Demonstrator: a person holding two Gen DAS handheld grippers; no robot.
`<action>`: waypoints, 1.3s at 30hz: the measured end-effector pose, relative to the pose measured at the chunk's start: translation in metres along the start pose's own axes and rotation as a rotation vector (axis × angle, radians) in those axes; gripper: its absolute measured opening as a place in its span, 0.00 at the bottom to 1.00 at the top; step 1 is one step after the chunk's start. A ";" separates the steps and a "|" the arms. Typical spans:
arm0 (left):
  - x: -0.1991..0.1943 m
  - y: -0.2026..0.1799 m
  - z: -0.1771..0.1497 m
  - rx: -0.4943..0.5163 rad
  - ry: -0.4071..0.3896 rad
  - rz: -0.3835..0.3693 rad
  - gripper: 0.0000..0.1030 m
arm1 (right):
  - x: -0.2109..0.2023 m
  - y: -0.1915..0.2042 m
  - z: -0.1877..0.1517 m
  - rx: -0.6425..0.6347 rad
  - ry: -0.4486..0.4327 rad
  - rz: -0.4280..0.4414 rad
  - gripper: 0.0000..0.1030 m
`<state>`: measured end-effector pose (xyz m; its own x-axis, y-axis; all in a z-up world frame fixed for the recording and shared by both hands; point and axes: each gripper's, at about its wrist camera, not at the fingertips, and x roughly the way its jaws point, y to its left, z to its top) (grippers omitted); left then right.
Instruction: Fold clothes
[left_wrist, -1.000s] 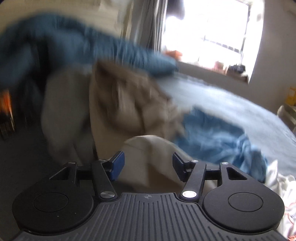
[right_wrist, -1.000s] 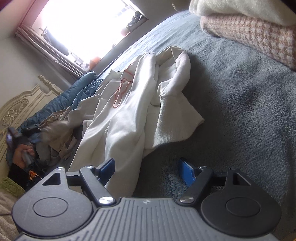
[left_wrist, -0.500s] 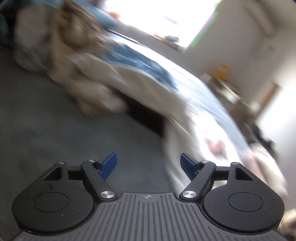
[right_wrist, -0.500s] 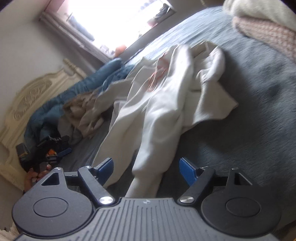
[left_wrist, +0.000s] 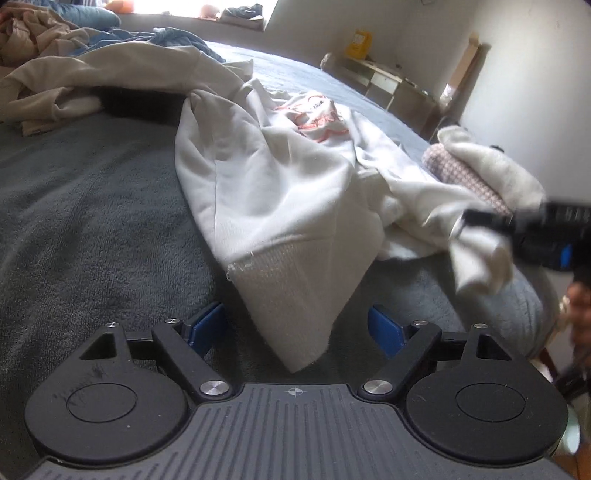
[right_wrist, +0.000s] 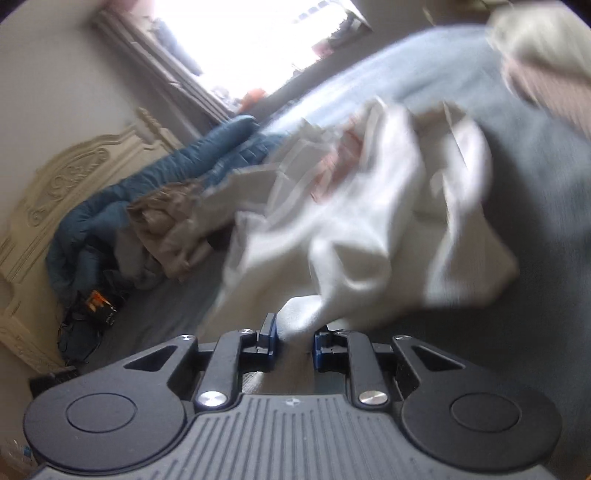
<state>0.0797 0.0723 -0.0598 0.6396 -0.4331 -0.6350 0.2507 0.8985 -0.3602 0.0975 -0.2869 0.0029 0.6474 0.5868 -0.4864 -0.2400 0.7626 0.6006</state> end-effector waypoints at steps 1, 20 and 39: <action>0.000 0.003 0.001 -0.023 -0.002 -0.007 0.81 | -0.004 0.002 0.023 -0.016 -0.026 0.004 0.20; 0.006 0.021 0.005 -0.181 -0.051 -0.025 0.61 | -0.063 -0.031 0.106 -0.209 -0.148 -0.169 0.74; 0.007 0.027 0.011 -0.231 -0.041 -0.004 0.45 | -0.069 0.023 -0.062 -0.655 0.131 -0.083 0.51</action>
<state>0.0989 0.0945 -0.0670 0.6695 -0.4291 -0.6064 0.0832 0.8544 -0.5129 0.0024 -0.2930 0.0112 0.5994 0.5161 -0.6118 -0.6093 0.7899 0.0692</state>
